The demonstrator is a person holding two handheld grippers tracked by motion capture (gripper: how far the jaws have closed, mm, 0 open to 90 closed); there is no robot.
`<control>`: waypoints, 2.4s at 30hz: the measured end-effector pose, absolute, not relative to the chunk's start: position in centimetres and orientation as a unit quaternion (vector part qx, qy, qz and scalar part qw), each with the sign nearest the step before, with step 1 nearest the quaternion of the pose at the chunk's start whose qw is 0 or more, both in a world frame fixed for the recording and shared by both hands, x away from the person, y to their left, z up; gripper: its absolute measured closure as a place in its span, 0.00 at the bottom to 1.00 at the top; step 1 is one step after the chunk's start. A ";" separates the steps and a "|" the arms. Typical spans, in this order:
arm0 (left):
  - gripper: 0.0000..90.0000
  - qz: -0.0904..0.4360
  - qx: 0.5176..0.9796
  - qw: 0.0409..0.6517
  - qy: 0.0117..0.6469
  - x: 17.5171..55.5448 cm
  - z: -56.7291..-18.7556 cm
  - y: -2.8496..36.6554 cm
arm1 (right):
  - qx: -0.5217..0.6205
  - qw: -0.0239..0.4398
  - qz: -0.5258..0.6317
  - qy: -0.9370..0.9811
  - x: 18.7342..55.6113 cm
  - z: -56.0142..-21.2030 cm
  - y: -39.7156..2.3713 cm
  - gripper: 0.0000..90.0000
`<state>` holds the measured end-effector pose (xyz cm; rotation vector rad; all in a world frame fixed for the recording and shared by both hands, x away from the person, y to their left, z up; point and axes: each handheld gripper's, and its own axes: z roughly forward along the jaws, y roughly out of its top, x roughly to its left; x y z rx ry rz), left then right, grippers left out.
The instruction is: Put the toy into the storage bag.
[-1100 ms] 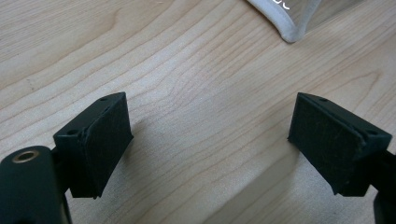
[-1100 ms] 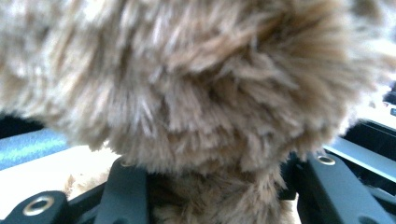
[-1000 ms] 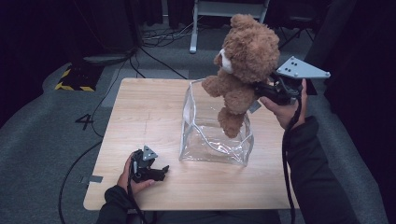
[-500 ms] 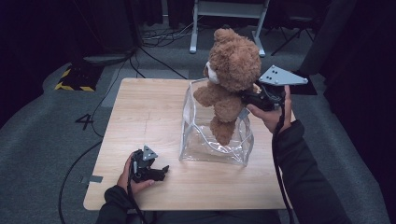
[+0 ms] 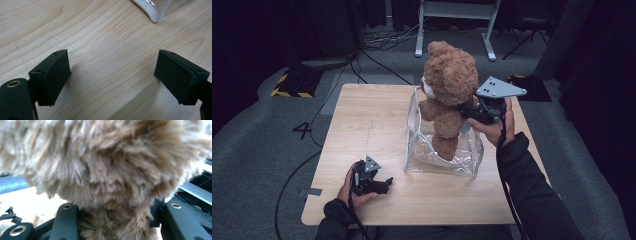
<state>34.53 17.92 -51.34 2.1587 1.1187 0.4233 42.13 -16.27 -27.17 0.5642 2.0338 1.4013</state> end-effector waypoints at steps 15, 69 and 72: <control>0.15 0.162 0.825 0.331 0.428 34.5 -51.3 17.9 | 0.197 0.280 0.502 0.794 42.0 -29.6 -14.8 0.55; 0.15 0.162 0.826 0.330 0.428 34.5 -51.4 17.9 | 0.231 0.226 0.438 0.839 43.7 -34.6 -17.4 0.48; 0.15 0.162 0.826 0.330 0.428 34.6 -51.4 17.9 | 0.231 0.226 0.434 0.841 43.7 -34.5 -17.5 0.48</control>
